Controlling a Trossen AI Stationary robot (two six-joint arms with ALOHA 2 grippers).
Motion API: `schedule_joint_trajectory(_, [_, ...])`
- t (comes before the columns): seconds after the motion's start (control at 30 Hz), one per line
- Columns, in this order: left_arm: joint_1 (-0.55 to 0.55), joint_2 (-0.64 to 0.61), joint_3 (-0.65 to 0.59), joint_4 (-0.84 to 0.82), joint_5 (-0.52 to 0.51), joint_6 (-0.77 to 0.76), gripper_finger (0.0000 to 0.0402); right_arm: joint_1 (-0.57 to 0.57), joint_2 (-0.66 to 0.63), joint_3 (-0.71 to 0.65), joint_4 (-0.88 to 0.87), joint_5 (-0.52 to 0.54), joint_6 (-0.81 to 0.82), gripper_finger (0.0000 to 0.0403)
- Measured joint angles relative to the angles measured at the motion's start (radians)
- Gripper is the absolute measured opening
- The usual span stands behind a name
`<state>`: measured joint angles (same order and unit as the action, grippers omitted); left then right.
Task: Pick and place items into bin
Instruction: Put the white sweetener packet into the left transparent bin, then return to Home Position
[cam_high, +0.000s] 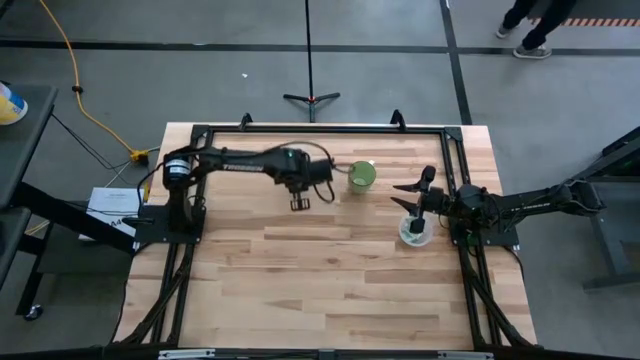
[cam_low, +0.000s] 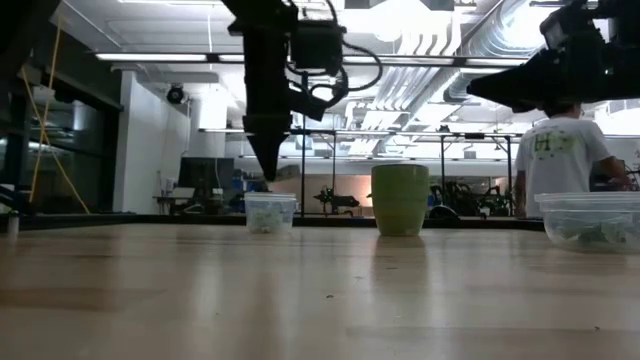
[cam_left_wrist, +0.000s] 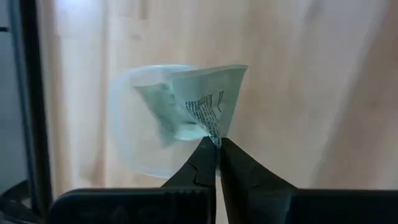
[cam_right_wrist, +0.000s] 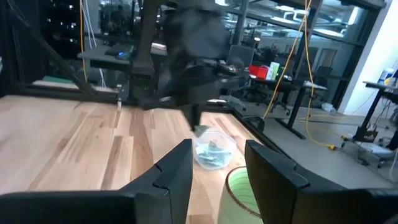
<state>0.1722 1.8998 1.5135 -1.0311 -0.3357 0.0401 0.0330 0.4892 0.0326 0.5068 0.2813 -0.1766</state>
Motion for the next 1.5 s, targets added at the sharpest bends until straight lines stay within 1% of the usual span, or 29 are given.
schedule_joint_trajectory(0.13, [0.059, 0.000, -0.002, 0.026, 0.011, 0.044, 0.0036, 0.000, 0.000, 0.000, 0.000, 0.001, -0.037, 0.0139])
schedule_joint_trajectory(0.27, [0.109, 0.000, -0.002, 0.026, 0.053, 0.067, 0.0050, 0.000, 0.000, 0.000, 0.000, 0.020, -0.041, 0.0139])
schedule_joint_trajectory(0.33, [0.129, 0.000, -0.002, 0.030, 0.093, 0.090, 0.0056, 0.000, 0.000, 0.000, 0.000, 0.033, -0.042, 0.0139])
schedule_joint_trajectory(0.4, [0.144, 0.000, -0.002, 0.036, 0.122, 0.113, 0.0060, 0.000, 0.000, 0.000, 0.000, 0.049, -0.042, 0.0139])
schedule_joint_trajectory(0.57, [0.151, 0.000, -0.002, 0.021, 0.124, 0.117, 0.0073, 0.000, 0.000, 0.000, 0.000, 0.069, -0.068, 0.0139])
schedule_joint_trajectory(0.73, [0.149, 0.000, -0.002, 0.019, 0.121, 0.129, 0.0100, 0.000, 0.000, 0.000, 0.000, 0.104, -0.079, 0.0139])
schedule_joint_trajectory(0.97, [0.149, 0.000, -0.002, 0.019, 0.119, 0.127, 0.0154, 0.000, 0.000, 0.000, 0.000, 0.105, -0.079, 0.0139])
schedule_joint_trajectory(1.07, [0.149, 0.000, -0.002, 0.025, 0.106, 0.151, 0.0168, 0.000, 0.000, 0.000, 0.000, 0.105, -0.080, 0.0139])
schedule_joint_trajectory(1.13, [0.154, 0.000, -0.003, 0.073, 0.144, 0.174, 0.0171, 0.000, 0.000, 0.000, 0.000, 0.105, -0.080, 0.0139])
schedule_joint_trajectory(1.17, [0.161, -0.005, -0.004, 0.108, 0.182, 0.187, 0.0170, 0.000, 0.000, 0.000, 0.000, 0.105, -0.079, 0.0139])
schedule_joint_trajectory(1.23, [0.180, -0.026, -0.016, 0.191, 0.305, 0.215, 0.0164, 0.000, 0.000, 0.000, 0.000, 0.105, -0.074, 0.0139])
schedule_joint_trajectory(1.3, [0.197, -0.054, -0.052, 0.321, 0.451, 0.258, 0.0153, 0.000, 0.000, 0.000, -0.001, 0.105, -0.071, 0.0139])
schedule_joint_trajectory(1.37, [0.210, -0.085, -0.106, 0.395, 0.549, 0.296, 0.0140, 0.000, 0.000, 0.000, -0.002, 0.104, -0.071, 0.0139])
schedule_joint_trajectory(1.43, [0.214, -0.121, -0.160, 0.452, 0.548, 0.297, 0.0125, 0.000, 0.000, 0.000, -0.007, 0.103, -0.070, 0.0139])
schedule_joint_trajectory(1.5, [0.221, -0.171, -0.226, 0.451, 0.518, 0.265, 0.0110, 0.000, 0.000, 0.000, -0.008, 0.104, -0.071, 0.0139])
